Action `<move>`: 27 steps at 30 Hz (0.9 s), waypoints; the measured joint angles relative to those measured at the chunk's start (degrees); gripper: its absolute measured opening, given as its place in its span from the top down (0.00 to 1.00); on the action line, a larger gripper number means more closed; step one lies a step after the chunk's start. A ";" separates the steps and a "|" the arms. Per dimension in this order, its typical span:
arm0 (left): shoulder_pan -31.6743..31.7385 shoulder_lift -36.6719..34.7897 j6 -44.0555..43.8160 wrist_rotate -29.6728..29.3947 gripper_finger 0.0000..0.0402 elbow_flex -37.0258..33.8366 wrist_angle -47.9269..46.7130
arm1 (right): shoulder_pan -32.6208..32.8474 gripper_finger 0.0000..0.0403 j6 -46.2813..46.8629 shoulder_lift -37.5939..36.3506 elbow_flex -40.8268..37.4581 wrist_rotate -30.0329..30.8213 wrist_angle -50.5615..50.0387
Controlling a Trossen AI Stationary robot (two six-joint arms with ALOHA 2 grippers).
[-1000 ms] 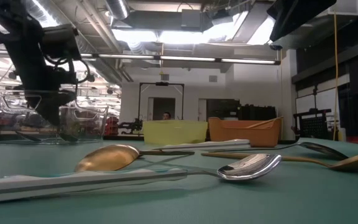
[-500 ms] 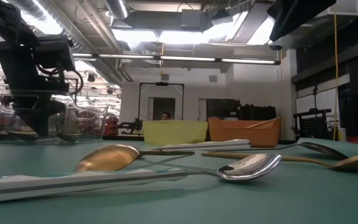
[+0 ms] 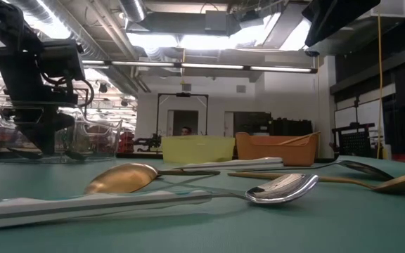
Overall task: Sort silverware by color (type)
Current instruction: Put the black spoon into the transparent bin, then put the gold spoon into the orange bin
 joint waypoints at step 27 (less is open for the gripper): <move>-0.02 0.02 -0.03 -0.13 0.74 -0.01 1.95 | 0.02 0.70 14.89 2.62 0.02 -0.47 0.50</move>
